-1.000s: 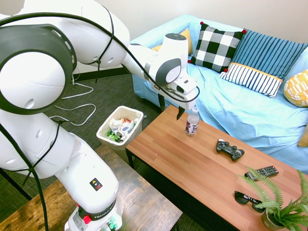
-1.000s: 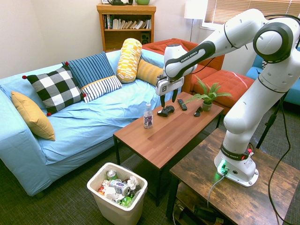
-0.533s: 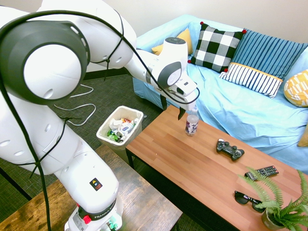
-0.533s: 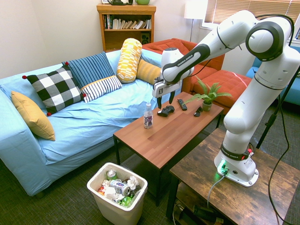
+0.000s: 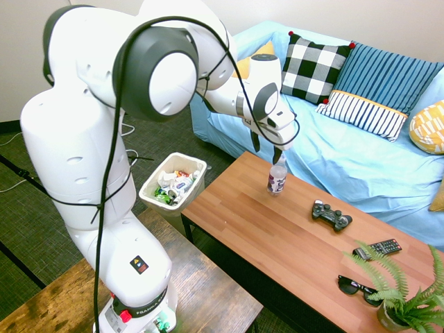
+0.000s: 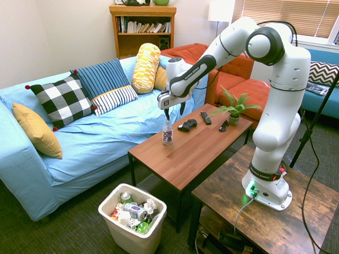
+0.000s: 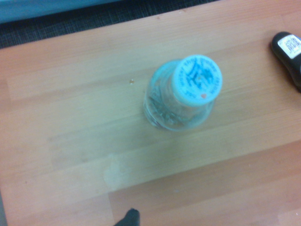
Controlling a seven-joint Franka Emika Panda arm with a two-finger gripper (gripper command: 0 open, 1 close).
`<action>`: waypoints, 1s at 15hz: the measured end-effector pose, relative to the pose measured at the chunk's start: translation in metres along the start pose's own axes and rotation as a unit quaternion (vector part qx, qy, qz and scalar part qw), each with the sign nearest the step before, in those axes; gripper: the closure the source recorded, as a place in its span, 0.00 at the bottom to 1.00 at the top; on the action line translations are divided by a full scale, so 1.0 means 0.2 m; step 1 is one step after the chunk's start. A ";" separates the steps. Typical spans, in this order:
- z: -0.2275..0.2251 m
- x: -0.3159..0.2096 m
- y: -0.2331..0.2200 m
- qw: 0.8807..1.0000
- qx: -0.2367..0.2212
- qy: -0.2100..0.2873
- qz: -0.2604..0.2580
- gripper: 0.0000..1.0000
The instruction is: Throw the bottle in the trash bin
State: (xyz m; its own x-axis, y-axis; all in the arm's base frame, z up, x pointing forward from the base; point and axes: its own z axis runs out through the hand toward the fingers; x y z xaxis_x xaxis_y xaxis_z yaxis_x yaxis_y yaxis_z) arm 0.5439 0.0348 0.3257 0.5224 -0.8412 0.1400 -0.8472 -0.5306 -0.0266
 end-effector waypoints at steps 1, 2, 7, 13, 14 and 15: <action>0.03 0.03 -0.04 1.000 -0.001 -0.001 0.005 0.00; 0.07 0.06 -0.08 1.000 -0.003 -0.002 0.009 0.00; 0.31 0.15 -0.22 0.999 -0.020 -0.008 0.024 0.00; 0.42 0.21 -0.29 0.999 -0.023 -0.013 0.041 1.00; 0.42 0.21 -0.30 0.999 -0.022 -0.014 0.043 1.00; 0.42 0.22 -0.29 0.999 -0.022 -0.014 0.044 1.00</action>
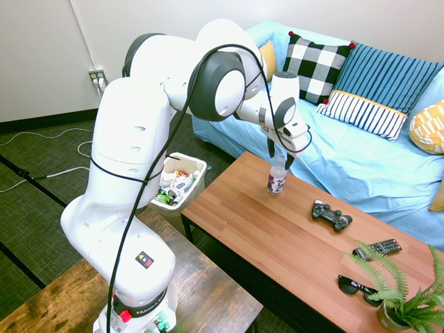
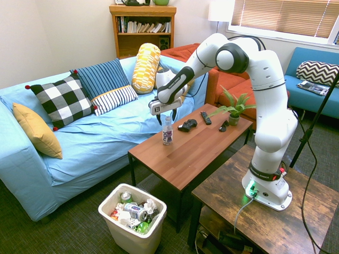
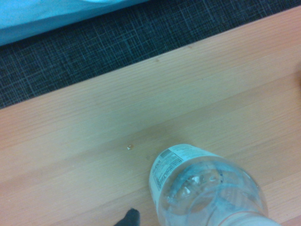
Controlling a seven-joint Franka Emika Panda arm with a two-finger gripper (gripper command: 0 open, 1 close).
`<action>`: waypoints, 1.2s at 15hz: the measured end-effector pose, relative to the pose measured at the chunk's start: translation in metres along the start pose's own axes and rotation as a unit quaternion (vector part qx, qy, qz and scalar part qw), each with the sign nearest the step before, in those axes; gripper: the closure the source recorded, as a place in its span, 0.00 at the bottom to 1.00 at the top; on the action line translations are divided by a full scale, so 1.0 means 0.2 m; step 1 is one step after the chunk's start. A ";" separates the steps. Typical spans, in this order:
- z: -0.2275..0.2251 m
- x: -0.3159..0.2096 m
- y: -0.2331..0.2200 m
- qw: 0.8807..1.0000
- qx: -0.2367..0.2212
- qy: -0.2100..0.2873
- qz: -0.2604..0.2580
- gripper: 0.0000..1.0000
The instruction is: Throw the bottle in the trash bin
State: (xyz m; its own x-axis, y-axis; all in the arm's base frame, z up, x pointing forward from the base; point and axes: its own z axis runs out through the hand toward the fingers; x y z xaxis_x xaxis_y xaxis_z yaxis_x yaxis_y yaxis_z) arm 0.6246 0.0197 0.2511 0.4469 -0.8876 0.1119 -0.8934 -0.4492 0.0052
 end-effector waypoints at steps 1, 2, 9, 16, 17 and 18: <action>0.00 0.01 0.00 1.000 0.000 0.000 0.001 1.00; 0.00 0.01 0.00 1.000 0.000 -0.001 0.001 1.00; 0.00 0.01 0.00 1.000 0.003 -0.005 0.002 1.00; -0.22 -0.12 -0.06 0.999 0.028 0.003 -0.027 1.00; -0.32 -0.24 -0.08 0.998 0.038 0.003 -0.046 1.00; -0.41 -0.39 -0.11 0.996 0.048 0.000 -0.071 1.00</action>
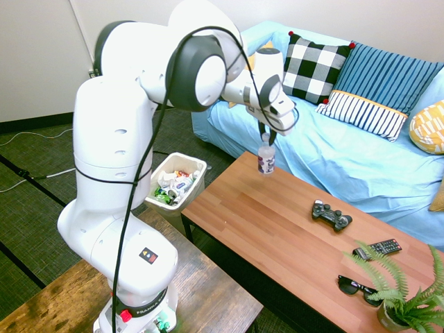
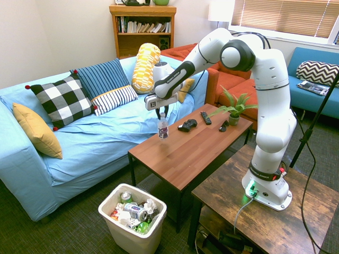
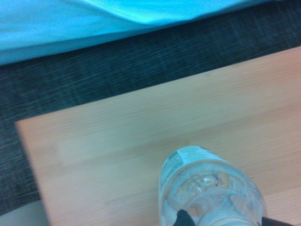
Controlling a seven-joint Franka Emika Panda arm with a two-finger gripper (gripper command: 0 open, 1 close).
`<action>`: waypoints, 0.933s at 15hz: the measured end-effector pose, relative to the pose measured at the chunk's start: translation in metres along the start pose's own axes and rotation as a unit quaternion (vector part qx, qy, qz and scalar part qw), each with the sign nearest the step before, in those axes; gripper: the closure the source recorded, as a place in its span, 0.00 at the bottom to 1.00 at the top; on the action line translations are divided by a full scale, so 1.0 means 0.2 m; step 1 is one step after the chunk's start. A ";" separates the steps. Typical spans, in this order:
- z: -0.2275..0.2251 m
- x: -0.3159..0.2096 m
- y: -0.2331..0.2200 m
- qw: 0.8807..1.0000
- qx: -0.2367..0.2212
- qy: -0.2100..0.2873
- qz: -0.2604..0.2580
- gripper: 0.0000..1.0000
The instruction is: Throw the bottle in the trash bin
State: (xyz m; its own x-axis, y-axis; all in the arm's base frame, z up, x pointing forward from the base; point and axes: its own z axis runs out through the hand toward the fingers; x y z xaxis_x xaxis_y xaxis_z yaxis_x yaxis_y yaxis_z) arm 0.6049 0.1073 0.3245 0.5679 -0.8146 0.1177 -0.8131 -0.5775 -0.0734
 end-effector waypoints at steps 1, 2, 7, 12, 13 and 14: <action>-0.09 -0.19 -0.06 1.000 0.010 -0.003 -0.027 1.00; -0.16 -0.37 -0.10 0.998 0.016 -0.006 -0.052 1.00; -0.09 -1.18 -0.18 0.986 -0.007 -0.029 -0.162 1.00; 0.39 -1.62 -0.38 0.974 -0.040 -0.014 -0.225 1.00; 0.47 -1.70 -0.43 0.972 -0.041 -0.007 -0.233 1.00; 0.54 -1.78 -0.48 0.970 -0.039 -0.002 -0.239 1.00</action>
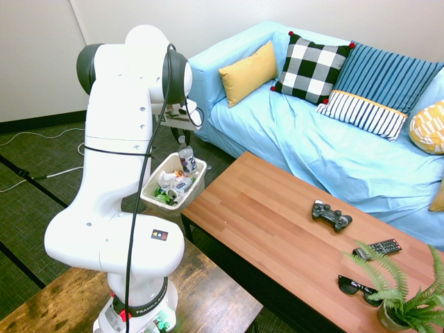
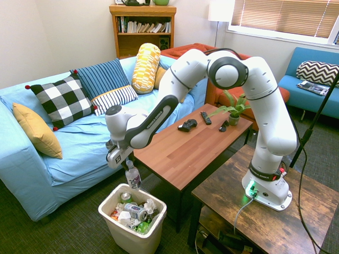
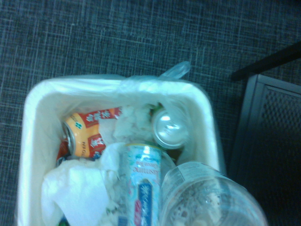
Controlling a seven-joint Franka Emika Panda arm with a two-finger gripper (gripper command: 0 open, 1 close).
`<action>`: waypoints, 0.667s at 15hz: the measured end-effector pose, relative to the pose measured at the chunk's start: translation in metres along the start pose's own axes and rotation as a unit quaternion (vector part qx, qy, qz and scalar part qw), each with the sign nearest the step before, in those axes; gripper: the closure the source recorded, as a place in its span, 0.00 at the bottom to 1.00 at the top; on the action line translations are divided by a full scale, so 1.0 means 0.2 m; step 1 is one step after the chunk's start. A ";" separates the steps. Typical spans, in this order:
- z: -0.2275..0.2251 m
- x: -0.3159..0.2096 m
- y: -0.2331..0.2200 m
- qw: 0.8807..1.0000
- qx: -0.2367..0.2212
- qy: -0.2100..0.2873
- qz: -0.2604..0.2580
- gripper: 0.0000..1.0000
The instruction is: Throw the bottle in the trash bin
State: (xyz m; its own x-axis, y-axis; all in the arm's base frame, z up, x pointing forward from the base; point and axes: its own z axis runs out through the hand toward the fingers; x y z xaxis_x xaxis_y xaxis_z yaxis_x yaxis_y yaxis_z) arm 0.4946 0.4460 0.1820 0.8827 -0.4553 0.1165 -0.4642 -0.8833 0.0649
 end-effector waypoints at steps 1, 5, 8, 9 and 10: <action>0.05 -0.05 -0.07 1.000 0.001 0.005 -0.005 1.00; 0.14 -0.16 -0.25 1.000 0.003 0.021 -0.016 0.00; 0.18 -0.19 -0.27 1.000 -0.001 0.008 -0.007 0.00; 0.18 -0.20 -0.27 1.000 -0.002 0.005 -0.005 0.00; 0.18 -0.19 -0.27 1.000 -0.003 0.003 -0.003 0.00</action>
State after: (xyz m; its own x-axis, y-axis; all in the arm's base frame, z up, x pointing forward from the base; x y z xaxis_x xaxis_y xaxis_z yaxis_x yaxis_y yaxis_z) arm 0.4880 0.5071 0.1387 0.8853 -0.4486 0.1225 -0.4587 -0.8858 0.0709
